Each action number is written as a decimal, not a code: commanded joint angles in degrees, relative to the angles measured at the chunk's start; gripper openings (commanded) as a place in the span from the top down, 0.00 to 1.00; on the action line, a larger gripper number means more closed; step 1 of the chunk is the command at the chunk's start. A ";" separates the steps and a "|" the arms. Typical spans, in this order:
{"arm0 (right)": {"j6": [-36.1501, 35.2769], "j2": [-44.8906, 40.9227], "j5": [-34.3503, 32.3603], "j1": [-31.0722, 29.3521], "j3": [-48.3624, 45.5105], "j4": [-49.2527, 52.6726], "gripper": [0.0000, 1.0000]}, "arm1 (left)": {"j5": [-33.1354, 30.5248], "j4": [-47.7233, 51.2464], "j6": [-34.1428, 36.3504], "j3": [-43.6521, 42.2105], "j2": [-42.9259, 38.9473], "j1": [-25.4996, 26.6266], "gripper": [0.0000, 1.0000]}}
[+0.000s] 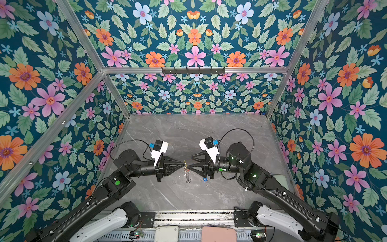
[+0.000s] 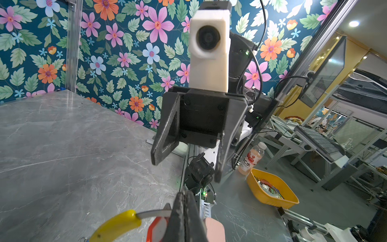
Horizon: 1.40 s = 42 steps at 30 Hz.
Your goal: Remove the keys from the keyring
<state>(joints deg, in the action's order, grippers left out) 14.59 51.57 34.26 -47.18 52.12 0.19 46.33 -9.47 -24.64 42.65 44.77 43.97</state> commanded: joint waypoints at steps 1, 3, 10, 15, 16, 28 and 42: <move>0.38 -0.99 -2.24 -0.02 -0.65 -2.63 0.44 | -1.77 -3.26 -0.58 -0.28 -0.30 0.02 1.00; 0.52 -1.83 -3.41 -0.02 -1.62 -3.30 0.43 | -2.87 -3.43 -0.92 -0.55 -0.52 0.05 1.00; 0.82 -2.88 -4.29 0.00 -4.65 -4.58 0.47 | -4.55 -6.17 -2.16 -1.87 -1.78 0.08 1.00; 0.84 -2.23 -0.82 -0.26 -6.68 -5.85 0.44 | -4.85 -9.42 -3.38 -3.14 -2.33 0.00 1.00; 0.66 -2.03 -0.61 -0.40 -6.78 -5.96 0.43 | -4.80 -9.75 -3.54 -3.22 -2.24 -0.02 1.00; -0.99 1.19 -1.61 -2.21 -7.15 -7.11 0.42 | -3.14 -14.94 -6.47 -4.83 -1.45 0.02 1.00; -2.20 3.94 -0.54 -2.57 -4.45 -6.85 0.46 | -1.68 -17.14 -7.70 -5.26 -0.48 -0.02 1.00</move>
<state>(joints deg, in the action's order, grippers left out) 13.28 55.16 32.88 -49.56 47.07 -4.95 43.64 -23.20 -31.62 37.50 44.25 43.97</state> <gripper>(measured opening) 0.543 0.051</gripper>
